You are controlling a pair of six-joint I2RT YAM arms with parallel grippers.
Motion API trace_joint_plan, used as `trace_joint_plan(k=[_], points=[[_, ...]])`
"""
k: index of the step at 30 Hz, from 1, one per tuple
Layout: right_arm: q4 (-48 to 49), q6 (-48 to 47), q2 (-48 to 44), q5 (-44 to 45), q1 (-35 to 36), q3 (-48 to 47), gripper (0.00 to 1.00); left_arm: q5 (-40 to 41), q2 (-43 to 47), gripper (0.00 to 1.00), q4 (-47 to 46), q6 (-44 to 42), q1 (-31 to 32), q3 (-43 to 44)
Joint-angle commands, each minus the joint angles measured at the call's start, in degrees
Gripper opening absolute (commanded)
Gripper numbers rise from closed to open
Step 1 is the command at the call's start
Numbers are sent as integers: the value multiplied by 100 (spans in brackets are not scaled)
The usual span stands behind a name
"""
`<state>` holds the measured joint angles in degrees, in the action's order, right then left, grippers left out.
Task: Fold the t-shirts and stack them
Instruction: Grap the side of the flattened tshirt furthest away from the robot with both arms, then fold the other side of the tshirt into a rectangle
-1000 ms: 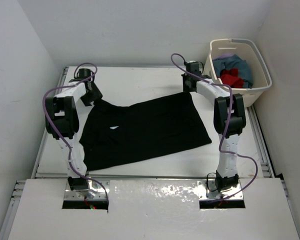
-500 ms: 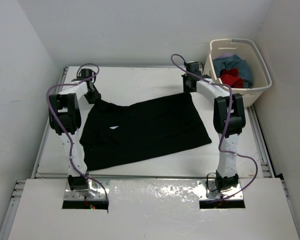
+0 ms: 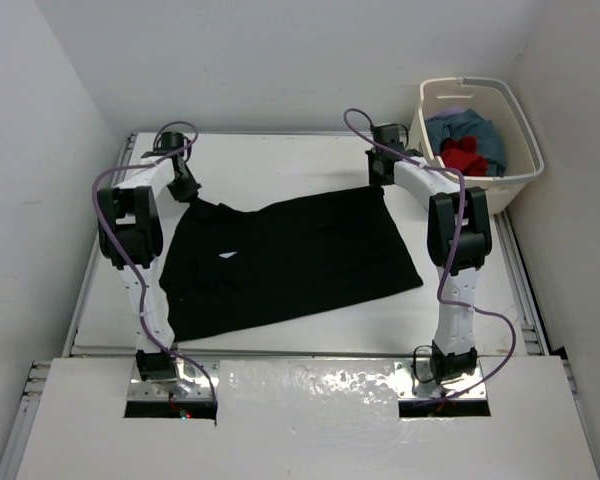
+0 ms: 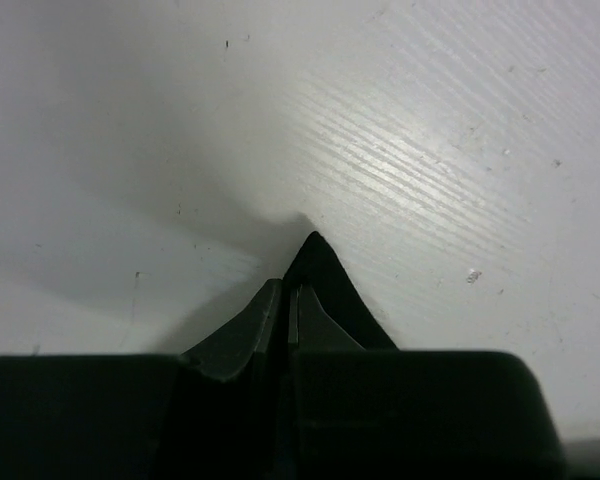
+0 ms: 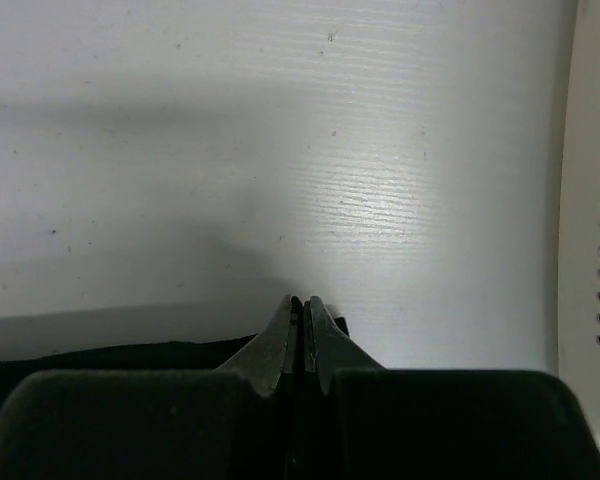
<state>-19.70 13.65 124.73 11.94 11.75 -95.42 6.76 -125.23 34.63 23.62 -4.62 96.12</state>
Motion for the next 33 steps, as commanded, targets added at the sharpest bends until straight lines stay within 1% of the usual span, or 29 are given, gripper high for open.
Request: trace_joint_plan(k=[1,4,8,12,15,16,18,19,20,21,22,24,25,27,31,33], points=[[63,-20,-98,133,-41,-188,0,97,446,0,184,-164,-56,443],[81,-29,-124,185,-41,-188,0,176,630,0,377,-226,-56,522],[90,-99,-168,194,-50,-188,0,45,868,0,570,-322,-56,417],[81,-134,-212,150,-50,-179,0,158,1035,0,825,-253,-65,329],[107,-196,-378,71,-50,-30,0,246,1298,0,1028,-200,-65,92],[90,-213,-431,62,-50,14,0,264,1526,0,1106,-173,-56,-22],[46,-249,-659,62,-50,207,0,203,1790,0,1160,-33,-56,-399],[63,-266,-765,62,-50,303,0,150,2087,0,1212,11,-56,-696],[98,-284,-992,62,-50,522,0,158,2264,0,1265,151,-56,-847],[133,-284,-1107,71,-50,655,0,167,2632,0,1291,213,-56,-1014],[160,-301,-1230,71,-50,778,0,159,2809,0,1300,274,-48,-1416],[204,-354,-1563,71,-59,1094,0,-43,3361,0,1335,372,-56,-1779],[221,-372,-1670,71,-50,1287,0,35,3539,0,1518,502,-56,-2076],[213,-433,-1934,80,-50,1464,0,44,4101,0,1704,635,-56,-2359],[142,-468,-2215,-7,-67,1798,0,-429,4875,0,2143,969,-56,-3386],[28,-539,-2286,-52,-67,1833,0,-378,5226,0,2477,1127,-47,-3608]])
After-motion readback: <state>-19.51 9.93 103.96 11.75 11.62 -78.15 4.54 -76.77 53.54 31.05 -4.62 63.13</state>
